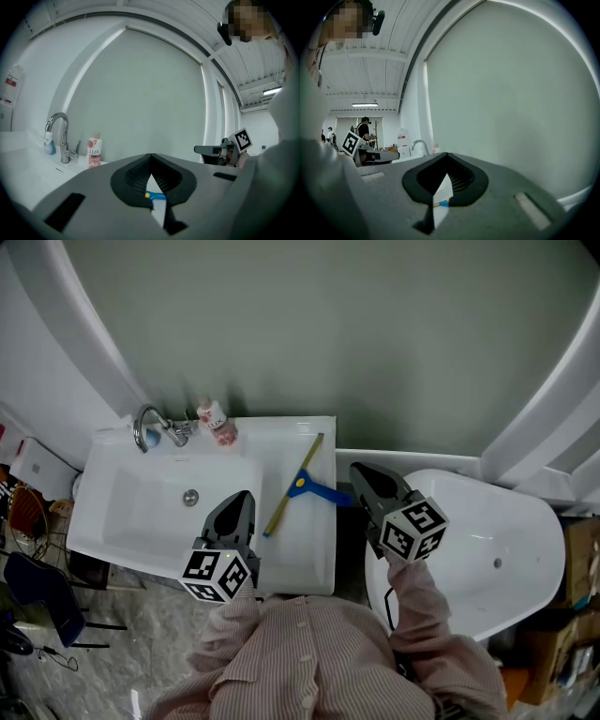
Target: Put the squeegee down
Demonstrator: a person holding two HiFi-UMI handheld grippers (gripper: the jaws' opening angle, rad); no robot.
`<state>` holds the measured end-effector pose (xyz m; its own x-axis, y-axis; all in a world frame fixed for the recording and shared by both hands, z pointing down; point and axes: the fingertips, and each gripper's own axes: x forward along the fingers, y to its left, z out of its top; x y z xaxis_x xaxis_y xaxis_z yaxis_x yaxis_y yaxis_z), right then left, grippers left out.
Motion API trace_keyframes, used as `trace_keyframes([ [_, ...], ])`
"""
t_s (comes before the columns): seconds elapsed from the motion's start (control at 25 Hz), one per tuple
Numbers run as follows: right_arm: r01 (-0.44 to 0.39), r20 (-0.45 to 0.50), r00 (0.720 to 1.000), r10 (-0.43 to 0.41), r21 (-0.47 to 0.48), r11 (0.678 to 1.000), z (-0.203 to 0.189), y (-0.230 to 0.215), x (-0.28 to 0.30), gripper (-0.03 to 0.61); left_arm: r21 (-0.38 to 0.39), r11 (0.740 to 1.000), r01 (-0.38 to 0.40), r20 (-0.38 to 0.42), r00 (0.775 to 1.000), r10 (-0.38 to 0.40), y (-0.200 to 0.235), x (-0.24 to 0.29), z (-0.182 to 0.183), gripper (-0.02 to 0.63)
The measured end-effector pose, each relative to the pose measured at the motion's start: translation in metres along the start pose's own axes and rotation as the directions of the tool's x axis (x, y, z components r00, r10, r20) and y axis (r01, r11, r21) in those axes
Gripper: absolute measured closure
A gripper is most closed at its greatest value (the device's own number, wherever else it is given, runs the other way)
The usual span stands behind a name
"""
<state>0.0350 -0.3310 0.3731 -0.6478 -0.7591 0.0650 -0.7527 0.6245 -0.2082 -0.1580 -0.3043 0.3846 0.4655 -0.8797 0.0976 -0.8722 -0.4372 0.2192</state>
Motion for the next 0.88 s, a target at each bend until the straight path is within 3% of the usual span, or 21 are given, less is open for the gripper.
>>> trace_keyframes([
  [0.88, 0.016, -0.032, 0.999, -0.017, -0.019, 1.000, -0.011, -0.009, -0.002, 0.574, -0.009, 0.999, -0.050, -0.027, 0.998, 0.049, 0.017, -0.006, -0.014, 0.612],
])
